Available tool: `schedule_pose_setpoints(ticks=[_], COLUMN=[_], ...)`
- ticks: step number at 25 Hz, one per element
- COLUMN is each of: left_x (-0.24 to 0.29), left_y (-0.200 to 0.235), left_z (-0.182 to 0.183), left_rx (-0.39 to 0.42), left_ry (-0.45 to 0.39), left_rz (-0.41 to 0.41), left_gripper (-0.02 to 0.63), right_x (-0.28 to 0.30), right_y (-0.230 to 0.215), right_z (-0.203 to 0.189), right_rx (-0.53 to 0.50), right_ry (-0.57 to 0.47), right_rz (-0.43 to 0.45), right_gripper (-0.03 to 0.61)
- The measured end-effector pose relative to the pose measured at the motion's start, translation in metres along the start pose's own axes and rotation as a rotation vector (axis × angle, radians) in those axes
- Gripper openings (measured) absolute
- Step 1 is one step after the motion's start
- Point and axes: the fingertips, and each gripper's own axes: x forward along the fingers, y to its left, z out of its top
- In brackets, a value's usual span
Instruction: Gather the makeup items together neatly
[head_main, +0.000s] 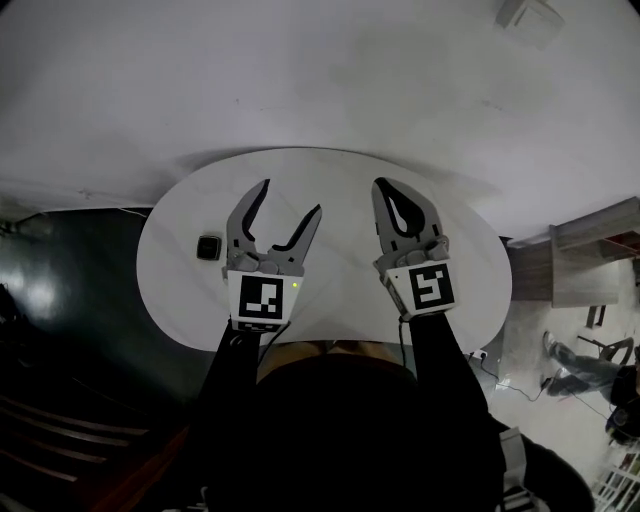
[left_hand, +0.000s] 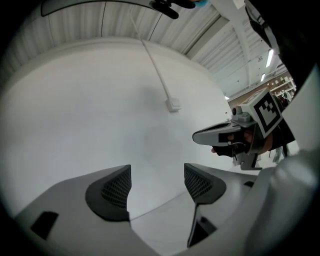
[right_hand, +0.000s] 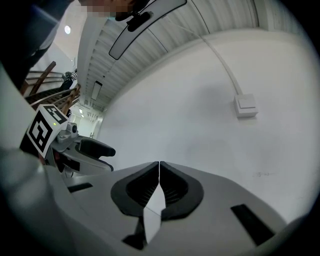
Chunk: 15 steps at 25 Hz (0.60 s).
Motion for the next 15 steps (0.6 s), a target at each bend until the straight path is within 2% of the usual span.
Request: schedule_pose_setpoints(ticks=[3, 7, 15], left_x=[0.009, 0.027, 0.059], left_y=[-0.014, -0.034, -0.101], left_z=[0.006, 0.006, 0.011], left_rx=[-0.011, -0.024, -0.032], left_ry=[-0.009, -0.025, -0.029], left_rz=[-0.016, -0.050, -0.187], left_gripper=[0.345, 0.345, 0.345], right_x=[-0.008, -0.019, -0.074], right_y=[-0.013, -0.034, -0.085], right_z=[0.007, -0.003, -0.018], right_rx=[0.017, 0.007, 0.017], right_ry=[-0.023, -0.006, 0.033], right_rz=[-0.023, -0.057, -0.182], right_gripper=[0.028, 0.028, 0.028])
